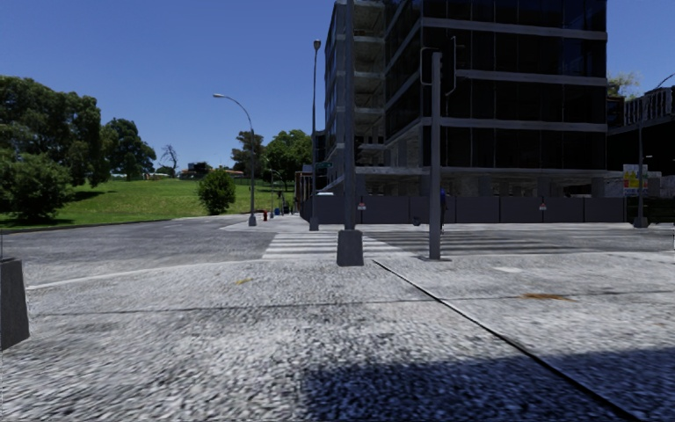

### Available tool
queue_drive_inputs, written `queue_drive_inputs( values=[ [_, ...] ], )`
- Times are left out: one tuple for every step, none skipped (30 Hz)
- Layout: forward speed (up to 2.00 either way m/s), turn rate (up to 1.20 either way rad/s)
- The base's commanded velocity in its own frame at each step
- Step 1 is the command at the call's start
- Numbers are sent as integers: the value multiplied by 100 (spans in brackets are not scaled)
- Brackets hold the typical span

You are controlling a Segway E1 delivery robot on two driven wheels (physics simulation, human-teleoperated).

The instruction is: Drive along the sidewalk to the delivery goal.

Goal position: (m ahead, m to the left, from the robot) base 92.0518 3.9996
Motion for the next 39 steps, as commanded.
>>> queue_drive_inputs(
  values=[
    [197,-67],
    [197,-69],
    [197,-70],
    [197,-71],
    [197,-71],
    [197,-72],
    [197,-72],
    [197,-72],
    [197,-72],
    [197,-72],
    [197,-72],
    [197,-72],
    [197,-72],
    [197,-72],
    [197,-72],
    [197,-72],
    [197,-72],
    [197,-72],
    [197,-72],
    [197,-72],
    [197,-72],
    [197,-72],
    [197,0],
    [197,0],
    [197,0],
    [197,0],
    [197,0],
    [197,0],
    [197,0],
    [197,0],
    [197,0],
    [197,0],
    [197,0],
    [197,0],
    [197,0],
    [197,0],
    [197,0],
    [197,0],
    [197,0]
  ],
)
